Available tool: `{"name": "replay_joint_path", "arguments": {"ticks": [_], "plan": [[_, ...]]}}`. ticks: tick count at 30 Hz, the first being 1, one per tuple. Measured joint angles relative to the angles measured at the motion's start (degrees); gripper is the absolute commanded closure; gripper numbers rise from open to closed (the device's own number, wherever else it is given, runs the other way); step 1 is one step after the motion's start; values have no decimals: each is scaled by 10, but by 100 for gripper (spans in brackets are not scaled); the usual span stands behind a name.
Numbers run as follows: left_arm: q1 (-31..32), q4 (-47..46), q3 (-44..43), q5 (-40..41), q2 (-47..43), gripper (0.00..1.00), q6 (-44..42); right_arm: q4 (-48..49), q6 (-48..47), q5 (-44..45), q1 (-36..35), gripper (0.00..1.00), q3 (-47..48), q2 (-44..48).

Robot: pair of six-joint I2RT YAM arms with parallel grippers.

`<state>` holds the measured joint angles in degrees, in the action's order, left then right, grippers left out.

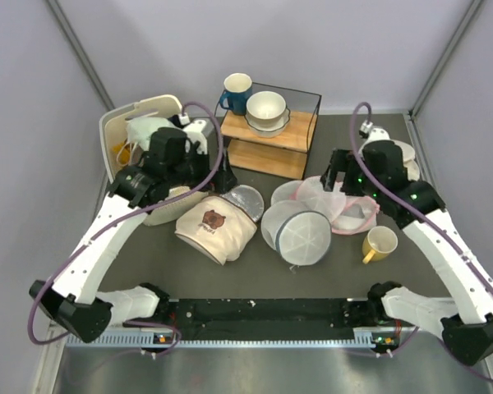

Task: Unzip the laundry bag and remove the bra

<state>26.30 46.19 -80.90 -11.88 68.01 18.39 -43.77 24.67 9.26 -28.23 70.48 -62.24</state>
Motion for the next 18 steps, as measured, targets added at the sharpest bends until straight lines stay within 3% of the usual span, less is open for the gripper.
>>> {"name": "replay_joint_path", "arguments": {"ticks": [3, 10, 18], "plan": [[44, -22, 24, -27, 19, 1, 20, 6, 0, -50, 49, 7, -51, 43], [134, -62, 63, -90, 59, 2, 43, 1, -22, -201, 54, 5, -157, 25], [180, -58, 61, -128, 67, 4, 22, -19, -59, -255, 54, 1, -173, 49]]}}
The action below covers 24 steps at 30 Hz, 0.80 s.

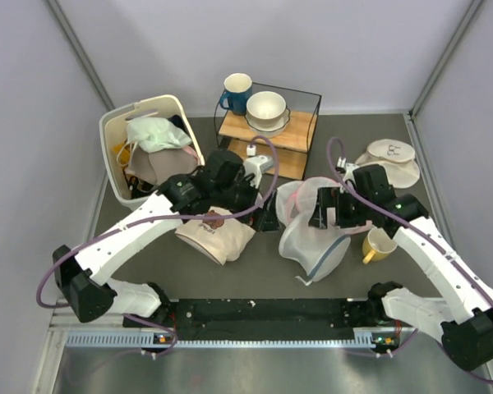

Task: Unzip the laundry bag and remove the bra

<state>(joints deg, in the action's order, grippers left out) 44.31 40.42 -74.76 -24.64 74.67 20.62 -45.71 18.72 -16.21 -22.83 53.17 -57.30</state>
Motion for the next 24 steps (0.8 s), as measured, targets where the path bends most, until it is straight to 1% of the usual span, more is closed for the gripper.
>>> {"name": "replay_joint_path", "arguments": {"ticks": [2, 5, 8, 10, 12, 13, 15, 17, 20, 21, 24], "plan": [[33, 4, -12, 7, 20, 4, -2, -14, 5, 33, 0, 1, 7, -1], [89, 12, -44, 55, 56, 5, -2, -47, 26, 117, 18, 1, 28, -1], [150, 17, -84, 111, 89, 6, -2, -61, 53, 156, 94, 1, 41, 3], [179, 23, -113, 132, 111, 6, -2, -62, 67, 164, 148, 1, 44, 7], [210, 37, -159, 156, 146, 7, -4, -63, 76, 166, 178, 1, 48, 7], [228, 52, -201, 172, 177, 8, -7, -63, 81, 164, 191, 1, 52, 6], [250, 59, -257, 191, 227, 8, -11, -61, 87, 153, 215, 1, 59, 3], [271, 68, -305, 214, 278, 8, -15, -54, 93, 128, 261, 1, 65, 0], [289, 90, -345, 240, 337, 9, -21, -40, 101, 87, 322, 1, 70, -1], [293, 101, -358, 247, 357, 9, -23, -37, 101, 77, 330, 1, 73, -1], [301, 125, -389, 276, 407, 16, -28, -28, 104, 54, 335, 1, 82, 2]]}}
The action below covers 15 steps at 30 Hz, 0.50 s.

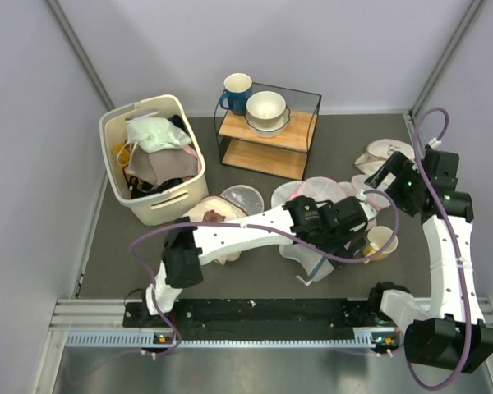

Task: Unzip the laundry bag and remove the bra

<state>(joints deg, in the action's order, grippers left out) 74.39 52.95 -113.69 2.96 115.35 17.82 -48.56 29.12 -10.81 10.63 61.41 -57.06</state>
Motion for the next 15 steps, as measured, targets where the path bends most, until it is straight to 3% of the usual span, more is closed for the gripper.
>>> {"name": "replay_joint_path", "arguments": {"ticks": [1, 5, 11, 15], "plan": [[2, 3, -5, 9, 12, 23, -1, 1, 0, -4, 0, 1, 1, 2], [9, 25, -12, 54, 48, 100, -1, 3, 0, -9, 0, 1, 2, 19], [0, 45, -10, 68, 38, 100, -16, 6, -9, -9, 0, 1, 2, 29], [-70, 24, 67, -49, -62, 100, -34, 8, -24, -28, 0, 1, 2, 29]]}}
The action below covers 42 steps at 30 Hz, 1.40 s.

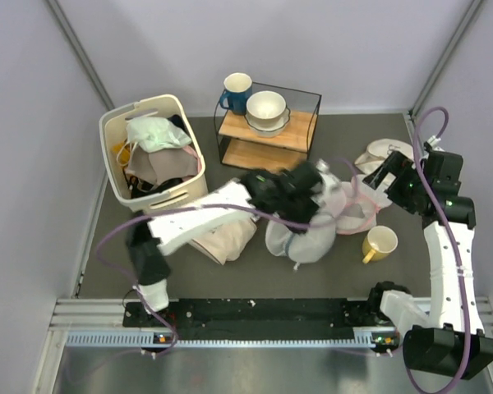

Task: Unzip the laundry bag and remove the bra

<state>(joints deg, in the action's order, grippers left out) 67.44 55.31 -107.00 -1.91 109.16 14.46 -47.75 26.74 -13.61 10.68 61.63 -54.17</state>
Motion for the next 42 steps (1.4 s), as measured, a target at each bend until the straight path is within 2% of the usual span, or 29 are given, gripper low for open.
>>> {"name": "replay_joint_path", "arguments": {"ticks": [4, 8, 12, 14, 18, 24, 29, 36, 39, 40, 42], "plan": [[-136, -36, 75, -134, -151, 100, 8, 16, -17, -44, 0, 1, -1, -2], [-275, -89, 96, -224, -254, 100, 45, 50, -27, -111, -1, 1, -12, -3], [-344, -171, 136, -318, -288, 100, 114, 75, -33, -166, -25, 1, -20, -15], [-364, -217, 167, -367, -289, 100, 155, 93, -33, -187, -66, 1, -26, -22], [-384, -254, 202, -438, -272, 100, 208, 158, -20, -262, -115, 1, -67, -29], [-385, -314, 214, -515, -266, 100, 244, 220, -7, -349, -130, 1, -107, -50], [-385, -385, 249, -551, -266, 100, 266, 308, 43, -427, -134, 1, -122, -67], [-385, -464, 304, -588, -266, 100, 316, 430, 117, -474, -144, 3, -158, -75], [-385, -490, 308, -600, -266, 100, 332, 480, 150, -483, -160, 8, -166, -76], [-385, -500, 311, -605, -266, 100, 337, 492, 153, -484, -169, 17, -166, -77], [-385, -522, 316, -616, -266, 100, 346, 508, 157, -486, -186, 30, -163, -84]]}}
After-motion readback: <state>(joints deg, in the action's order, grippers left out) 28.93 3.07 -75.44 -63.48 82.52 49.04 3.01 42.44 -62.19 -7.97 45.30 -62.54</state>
